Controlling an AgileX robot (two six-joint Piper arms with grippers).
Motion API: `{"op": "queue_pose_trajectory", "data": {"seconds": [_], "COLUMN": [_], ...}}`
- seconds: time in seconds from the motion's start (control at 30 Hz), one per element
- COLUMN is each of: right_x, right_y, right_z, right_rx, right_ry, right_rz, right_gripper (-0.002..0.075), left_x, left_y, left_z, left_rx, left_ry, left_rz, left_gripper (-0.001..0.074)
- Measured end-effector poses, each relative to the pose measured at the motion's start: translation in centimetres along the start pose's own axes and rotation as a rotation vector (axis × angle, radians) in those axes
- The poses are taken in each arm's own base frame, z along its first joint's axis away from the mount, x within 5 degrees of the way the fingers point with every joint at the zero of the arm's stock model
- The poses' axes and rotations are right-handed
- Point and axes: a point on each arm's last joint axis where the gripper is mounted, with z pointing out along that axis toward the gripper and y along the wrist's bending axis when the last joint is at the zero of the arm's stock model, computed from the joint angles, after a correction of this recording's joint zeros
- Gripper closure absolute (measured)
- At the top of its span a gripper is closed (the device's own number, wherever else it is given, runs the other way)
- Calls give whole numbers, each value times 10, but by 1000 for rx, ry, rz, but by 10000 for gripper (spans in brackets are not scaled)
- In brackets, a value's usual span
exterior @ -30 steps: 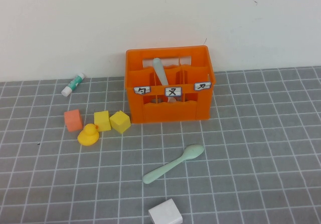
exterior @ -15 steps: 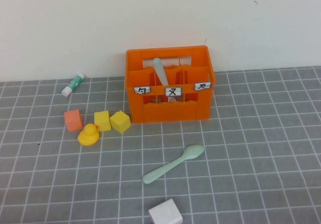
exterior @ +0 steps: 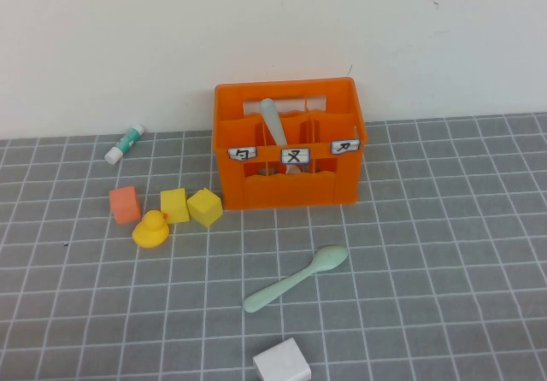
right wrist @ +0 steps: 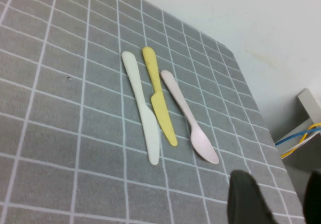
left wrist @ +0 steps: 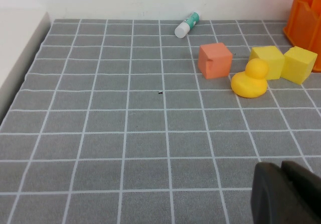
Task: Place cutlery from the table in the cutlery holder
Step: Pick up the spoon
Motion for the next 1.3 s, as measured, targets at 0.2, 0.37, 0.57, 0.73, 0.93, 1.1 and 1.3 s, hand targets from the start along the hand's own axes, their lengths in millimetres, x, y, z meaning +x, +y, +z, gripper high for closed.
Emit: {"op": "queue_pose_trajectory", "data": {"seconds": [0.2, 0.37, 0.57, 0.73, 0.93, 1.1, 1.3], "right_x": [0, 0, 0, 0, -6, -23, -66], "right_y": [0, 0, 0, 0, 6, 4, -32], "right_z": [0, 0, 0, 0, 0, -5, -35], "right_rx": [3, 3, 3, 4, -61, -117, -68], "right_ry": [0, 0, 0, 2, -77, -192, -346], "right_rz": [-10, -11, -11, -4, 198, 370, 454], "right_gripper": [470, 470, 470, 470, 470, 470, 470], "left_x": [0, 0, 0, 0, 0, 0, 0], "left_y": [0, 0, 0, 0, 0, 0, 0], "left_z": [0, 0, 0, 0, 0, 0, 0], "left_rx": [0, 0, 0, 0, 0, 1, 1], "left_ry": [0, 0, 0, 0, 0, 0, -1], "left_rz": [0, 0, 0, 0, 2, 2, 5], "left_gripper": [736, 736, 736, 736, 736, 736, 736]}}
